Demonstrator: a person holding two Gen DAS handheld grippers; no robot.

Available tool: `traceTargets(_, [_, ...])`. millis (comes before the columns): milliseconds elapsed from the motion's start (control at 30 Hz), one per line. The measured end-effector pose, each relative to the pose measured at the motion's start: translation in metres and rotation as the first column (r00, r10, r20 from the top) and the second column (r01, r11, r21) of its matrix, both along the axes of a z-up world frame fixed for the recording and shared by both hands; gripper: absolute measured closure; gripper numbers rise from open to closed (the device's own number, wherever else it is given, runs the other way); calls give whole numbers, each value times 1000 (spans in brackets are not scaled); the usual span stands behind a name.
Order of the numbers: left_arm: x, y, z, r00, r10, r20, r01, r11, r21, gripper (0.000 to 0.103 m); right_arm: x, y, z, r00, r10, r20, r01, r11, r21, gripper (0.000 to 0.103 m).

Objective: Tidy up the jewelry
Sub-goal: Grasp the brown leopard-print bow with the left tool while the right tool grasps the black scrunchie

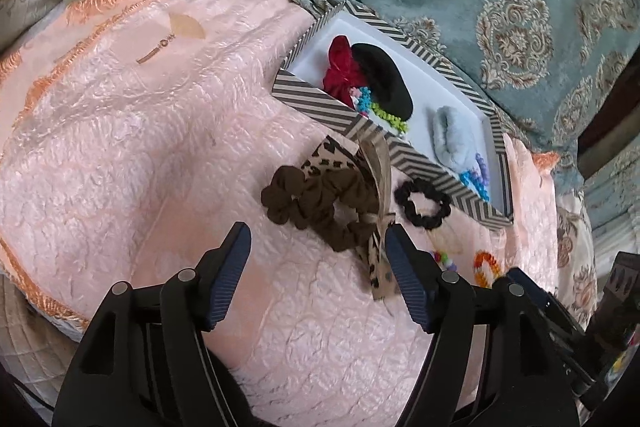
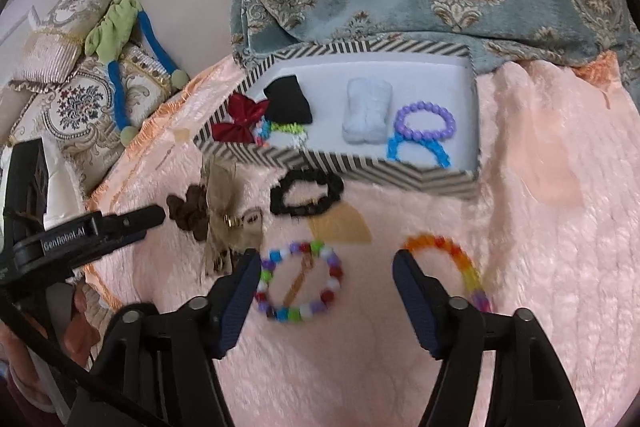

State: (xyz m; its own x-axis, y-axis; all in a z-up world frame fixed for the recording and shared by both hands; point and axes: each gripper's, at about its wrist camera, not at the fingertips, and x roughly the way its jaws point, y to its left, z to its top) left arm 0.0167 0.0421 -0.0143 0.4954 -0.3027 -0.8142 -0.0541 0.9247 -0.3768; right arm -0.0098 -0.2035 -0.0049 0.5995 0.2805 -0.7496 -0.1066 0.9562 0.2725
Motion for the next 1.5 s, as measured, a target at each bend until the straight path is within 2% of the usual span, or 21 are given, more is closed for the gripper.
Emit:
traceTargets(133, [13, -5, -8, 1000, 17, -15, -17, 1000, 10, 33, 26, 7, -11, 1000, 3, -30, -3, 1000, 15, 49])
traceTargets(367, [30, -12, -21, 999, 37, -20, -36, 997, 64, 33, 60, 11, -34, 997, -19, -73, 19, 1000, 2, 50])
traceTargets(500, [38, -13, -30, 998, 47, -28, -45, 996, 71, 33, 73, 9, -44, 997, -34, -76, 34, 999, 4, 51])
traceTargets(600, [43, -13, -36, 998, 56, -36, -53, 996, 73, 33, 77, 13, -45, 998, -24, -57, 22, 999, -38, 64])
traceTargets(667, [44, -13, -38, 998, 61, -31, -58, 995, 76, 33, 79, 14, -46, 998, -15, -58, 12, 999, -52, 81])
traceTargets(733, [45, -15, -38, 998, 58, -20, -56, 995, 80, 33, 79, 15, -46, 998, -8, -58, 5, 999, -54, 90])
traceTargets(767, [45, -16, -38, 998, 53, -15, -51, 996, 79, 34, 77, 14, -45, 998, -4, -59, 0, 999, -55, 91])
traceTargets(833, [45, -17, -38, 999, 41, -5, -41, 996, 75, 44, 73, 14, -43, 998, 1, -55, -4, 999, -54, 93])
traceTargets(900, [46, -19, -39, 1000, 28, -10, -27, 995, 91, 66, 68, 13, -39, 999, 7, -49, -10, 999, -52, 94])
traceTargets(1033, [44, -20, -38, 1000, 17, -1, -17, 996, 88, 79, 54, 11, -27, 1000, 21, -20, -22, 999, -48, 94])
traceTargets(1200, [35, -20, -29, 999, 3, 32, -6, 995, 99, 86, 42, 9, -11, 1000, 26, 9, -26, 999, -35, 94])
traceTargets(1500, [17, -10, -4, 997, -12, 82, 6, 997, 81, 88, 27, 10, 16, 997, 43, 60, -42, 999, -17, 94])
